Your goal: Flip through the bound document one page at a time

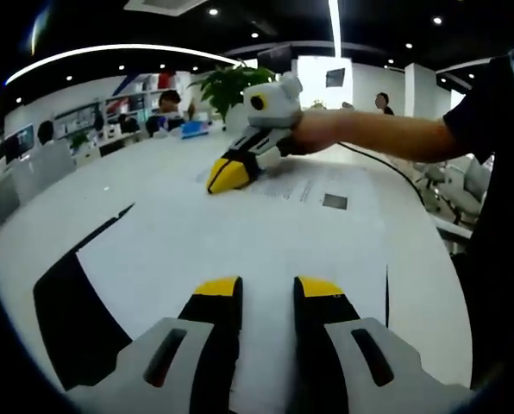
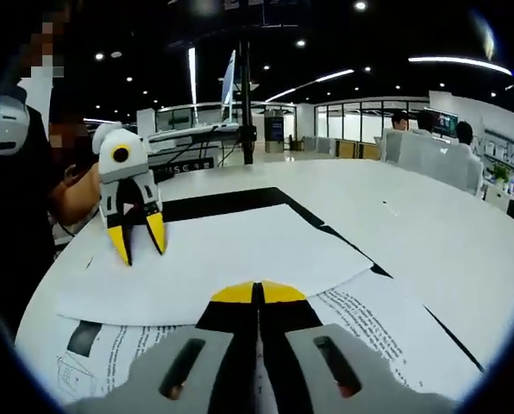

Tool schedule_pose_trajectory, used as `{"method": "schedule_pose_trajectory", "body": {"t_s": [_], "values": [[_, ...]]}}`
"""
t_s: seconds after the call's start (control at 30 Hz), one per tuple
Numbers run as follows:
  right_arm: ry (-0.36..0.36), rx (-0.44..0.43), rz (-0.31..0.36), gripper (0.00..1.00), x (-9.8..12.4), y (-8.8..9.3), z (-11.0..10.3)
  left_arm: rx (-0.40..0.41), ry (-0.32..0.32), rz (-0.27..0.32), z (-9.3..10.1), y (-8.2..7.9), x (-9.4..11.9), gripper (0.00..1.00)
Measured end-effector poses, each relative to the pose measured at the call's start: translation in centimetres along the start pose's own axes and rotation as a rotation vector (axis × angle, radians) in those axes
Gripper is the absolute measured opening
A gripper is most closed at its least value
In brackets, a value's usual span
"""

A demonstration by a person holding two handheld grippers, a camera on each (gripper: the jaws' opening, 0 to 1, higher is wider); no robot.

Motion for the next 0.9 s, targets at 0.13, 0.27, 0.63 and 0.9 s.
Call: {"method": "schedule_pose_trajectory", "body": {"t_s": [0.13, 0.27, 0.63, 0.9], "values": [[-0.012, -0.041, 0.012, 0.02, -0.2, -0.1, 0.4, 0.004, 0.004, 0.016, -0.1, 0.1, 0.0, 0.26], [0.018, -0.043, -0.006, 0.02, -0.4, -0.2, 1.6, 0.001, 0.008, 0.015, -0.1, 0.0, 0.0, 0.26], [0.065, -0.081, -0.034, 0.02, -0.9, -0.2, 5.3, -0.004, 0.017, -0.006, -0.1, -0.1, 0.2, 0.26], [0.102, -0.104, -0.018, 0.02, -1.1, -0.2, 7.3, 0.000, 0.020, 0.010, 0.0, 0.1, 0.2, 0.26]]}}
Point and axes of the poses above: the point that each gripper's makers call its tool centre point, and the gripper's own axes: x roughly backward along the fingers, z roughly to its right, y roughly out of its underside, the point moved 6 cm from there along x, roughly backward along the fingers, and after that the axes turned 14 degrees about -y, right-handed, at the moved point
